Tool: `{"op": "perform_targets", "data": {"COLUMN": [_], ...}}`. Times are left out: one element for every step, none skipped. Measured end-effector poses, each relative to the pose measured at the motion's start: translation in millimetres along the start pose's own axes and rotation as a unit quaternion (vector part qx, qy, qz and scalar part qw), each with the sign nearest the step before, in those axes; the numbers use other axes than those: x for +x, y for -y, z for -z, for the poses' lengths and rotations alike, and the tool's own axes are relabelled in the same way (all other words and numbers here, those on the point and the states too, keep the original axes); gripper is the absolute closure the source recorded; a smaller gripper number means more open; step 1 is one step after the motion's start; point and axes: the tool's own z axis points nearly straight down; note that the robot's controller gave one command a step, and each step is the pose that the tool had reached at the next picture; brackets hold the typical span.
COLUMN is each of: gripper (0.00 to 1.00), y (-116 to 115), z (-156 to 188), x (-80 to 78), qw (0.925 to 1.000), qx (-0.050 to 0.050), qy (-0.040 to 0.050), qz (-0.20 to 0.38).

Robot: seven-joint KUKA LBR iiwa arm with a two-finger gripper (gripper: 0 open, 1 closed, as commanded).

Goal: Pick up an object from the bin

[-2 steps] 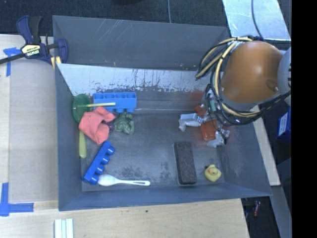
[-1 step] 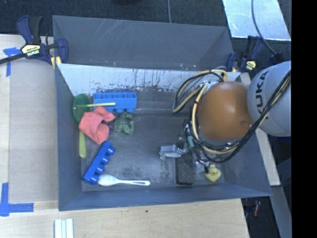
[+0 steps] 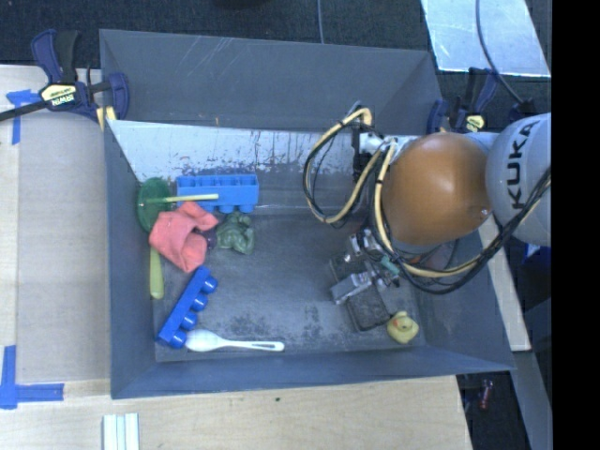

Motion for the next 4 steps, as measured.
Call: {"op": "perform_targets", "data": {"gripper": [1.00,1.00,1.00,1.00], "y": [-0.3,-0.6,-1.2,1.6], "z": [-0.1,10.0,52.1,80.6], "x": [-0.6,-1.0,-1.8,-0.7], "qw": [1.0000,1.0000,1.0000,1.0000], "qx": [-0.001,-0.001,-0.003,0.001], "qy": [0.0003,0.0012,0.0025,0.0016], "qz": [0.000,-0.001,-0.001,-0.002]}}
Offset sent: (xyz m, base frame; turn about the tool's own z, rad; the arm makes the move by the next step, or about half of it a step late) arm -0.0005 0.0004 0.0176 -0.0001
